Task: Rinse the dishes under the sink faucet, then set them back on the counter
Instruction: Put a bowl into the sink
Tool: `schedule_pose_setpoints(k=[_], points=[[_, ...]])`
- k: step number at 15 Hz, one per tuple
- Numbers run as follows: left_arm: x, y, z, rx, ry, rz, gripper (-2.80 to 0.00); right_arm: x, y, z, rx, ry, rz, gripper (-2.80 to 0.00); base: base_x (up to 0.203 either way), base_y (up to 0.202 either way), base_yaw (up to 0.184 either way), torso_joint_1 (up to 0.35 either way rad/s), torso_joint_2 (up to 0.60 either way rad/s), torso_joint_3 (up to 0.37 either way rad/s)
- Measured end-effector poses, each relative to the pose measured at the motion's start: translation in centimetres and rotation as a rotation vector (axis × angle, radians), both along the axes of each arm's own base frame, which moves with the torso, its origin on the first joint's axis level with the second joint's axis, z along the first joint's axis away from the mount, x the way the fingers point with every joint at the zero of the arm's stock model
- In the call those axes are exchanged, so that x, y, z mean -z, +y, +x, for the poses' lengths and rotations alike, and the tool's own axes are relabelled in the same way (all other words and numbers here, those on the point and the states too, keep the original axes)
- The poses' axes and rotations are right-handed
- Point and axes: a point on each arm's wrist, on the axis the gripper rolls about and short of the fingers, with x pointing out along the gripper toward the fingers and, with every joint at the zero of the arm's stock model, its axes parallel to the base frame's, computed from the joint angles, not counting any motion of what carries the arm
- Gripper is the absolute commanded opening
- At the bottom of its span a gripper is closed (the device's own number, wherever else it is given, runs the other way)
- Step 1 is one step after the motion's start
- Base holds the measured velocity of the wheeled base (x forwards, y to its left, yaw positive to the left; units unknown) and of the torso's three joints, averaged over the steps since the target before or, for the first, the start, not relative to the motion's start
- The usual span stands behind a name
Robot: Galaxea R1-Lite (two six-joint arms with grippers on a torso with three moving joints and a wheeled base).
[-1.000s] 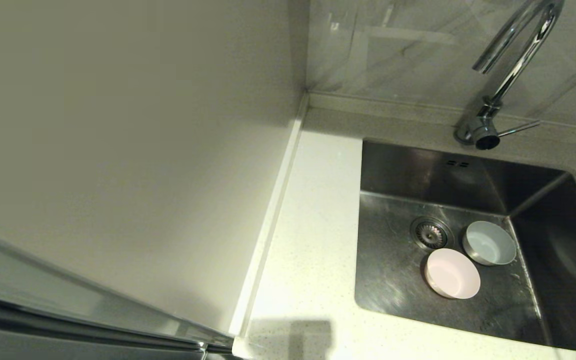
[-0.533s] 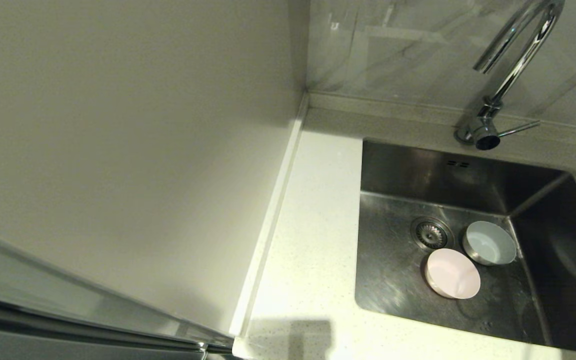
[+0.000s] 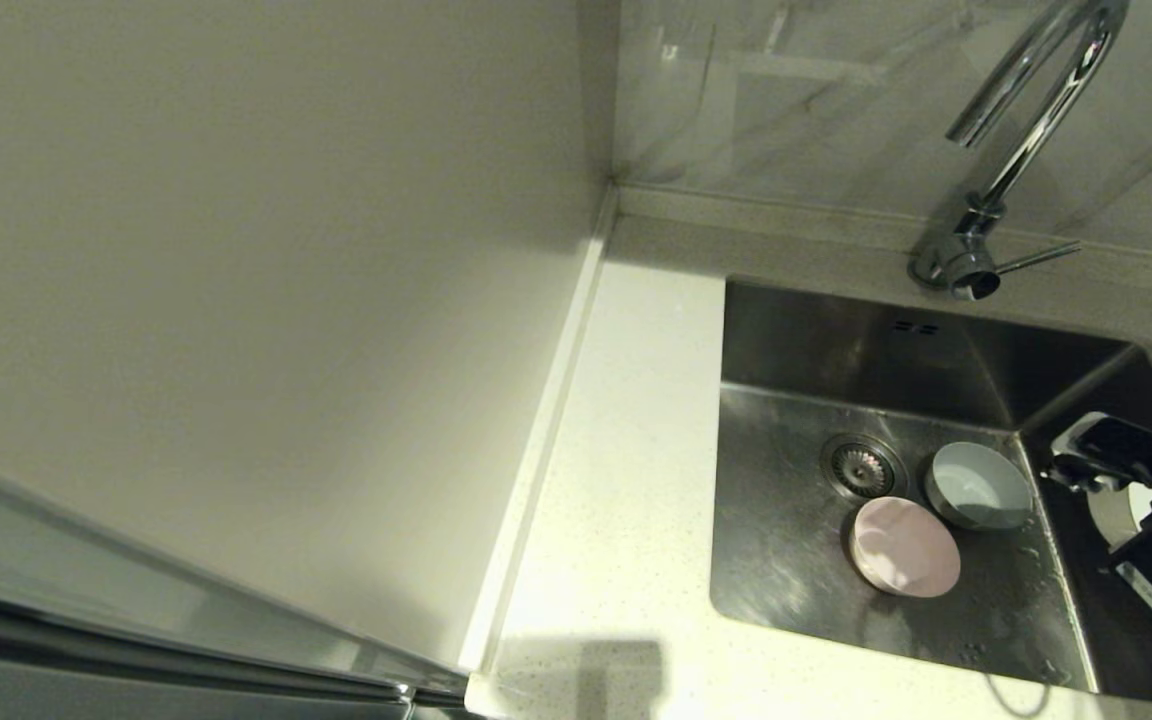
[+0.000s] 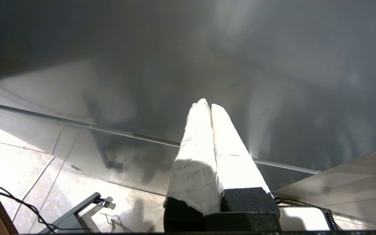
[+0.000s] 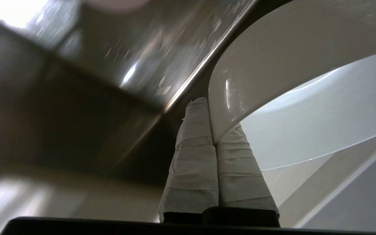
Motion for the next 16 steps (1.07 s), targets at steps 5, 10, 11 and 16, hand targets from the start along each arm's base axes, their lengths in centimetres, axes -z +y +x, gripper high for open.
schedule_pose_setpoints(k=[5,10,11,16], points=[[0.0,0.0,0.0,0.000,0.000,0.000,-2.80,3.7,0.7,3.4,-0.130,-0.231,-0.157,-2.80,0.000,0.000,0.000,0.000,0.00,0.000],[0.0,0.0,0.0,0.000,0.000,0.000,-2.80,8.8,1.2,8.4,-0.153,-0.245,-0.172,-2.80,0.000,0.000,0.000,0.000,0.00,0.000],[0.0,0.0,0.0,0.000,0.000,0.000,-2.80,9.9,1.2,9.2,-0.153,-0.242,-0.174,-2.80,0.000,0.000,0.000,0.000,0.00,0.000],[0.0,0.0,0.0,0.000,0.000,0.000,-2.80,14.3,1.2,11.6,-0.170,-0.187,-0.198,-2.80,0.000,0.000,0.000,0.000,0.00,0.000]])
